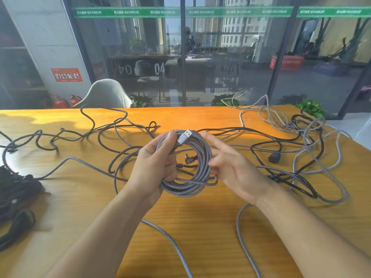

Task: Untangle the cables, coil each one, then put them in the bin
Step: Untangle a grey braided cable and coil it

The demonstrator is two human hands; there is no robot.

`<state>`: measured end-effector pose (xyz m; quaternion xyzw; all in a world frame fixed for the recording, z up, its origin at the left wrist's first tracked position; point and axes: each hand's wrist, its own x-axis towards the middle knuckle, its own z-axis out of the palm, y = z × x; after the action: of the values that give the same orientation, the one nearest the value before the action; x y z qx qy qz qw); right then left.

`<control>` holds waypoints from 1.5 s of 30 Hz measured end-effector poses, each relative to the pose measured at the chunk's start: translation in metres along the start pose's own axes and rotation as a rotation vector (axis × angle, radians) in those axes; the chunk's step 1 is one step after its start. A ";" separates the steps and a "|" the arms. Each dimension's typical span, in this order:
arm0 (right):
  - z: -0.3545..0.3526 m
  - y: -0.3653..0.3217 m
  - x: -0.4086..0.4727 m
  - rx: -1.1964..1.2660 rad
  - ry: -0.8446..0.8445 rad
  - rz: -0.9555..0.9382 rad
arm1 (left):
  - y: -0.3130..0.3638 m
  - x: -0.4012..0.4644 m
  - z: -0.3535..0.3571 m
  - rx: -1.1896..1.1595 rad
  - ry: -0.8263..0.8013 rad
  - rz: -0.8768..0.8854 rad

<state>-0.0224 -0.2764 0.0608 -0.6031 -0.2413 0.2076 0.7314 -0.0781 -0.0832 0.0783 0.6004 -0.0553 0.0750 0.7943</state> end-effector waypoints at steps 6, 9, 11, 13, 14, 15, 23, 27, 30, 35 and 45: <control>0.021 0.009 -0.005 -0.212 0.131 -0.159 | -0.003 -0.003 0.008 0.034 0.007 0.017; 0.031 0.013 -0.001 -0.234 0.274 -0.252 | -0.005 -0.004 0.010 0.016 0.030 0.025; 0.034 0.014 0.000 -0.249 0.355 -0.279 | -0.007 -0.003 0.012 0.006 0.055 0.031; 0.035 0.014 0.000 -0.322 0.439 -0.324 | -0.009 -0.003 0.012 0.010 0.073 0.047; 0.035 0.014 -0.001 -0.406 0.504 -0.361 | -0.011 -0.002 0.012 0.015 0.088 0.055; 0.034 0.014 -0.001 -0.502 0.575 -0.406 | -0.012 -0.001 0.011 0.020 0.106 0.061; 0.032 0.013 0.001 -0.390 0.685 -0.537 | -0.011 0.001 0.007 0.048 0.171 0.080; 0.021 -0.001 0.000 -0.164 0.698 -0.484 | -0.009 0.002 0.003 0.048 0.174 0.052; 0.019 -0.011 -0.002 0.047 0.683 -0.425 | -0.007 0.003 0.005 0.031 0.133 0.048; 0.018 -0.013 -0.003 0.186 0.571 -0.247 | -0.005 0.001 0.000 0.042 0.081 0.049; 0.014 -0.006 -0.005 -0.276 0.679 -0.346 | -0.010 -0.001 0.005 0.117 0.056 0.049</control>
<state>-0.0346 -0.2696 0.0686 -0.6803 -0.1095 -0.1637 0.7060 -0.0775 -0.0905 0.0704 0.6419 -0.0433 0.1144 0.7570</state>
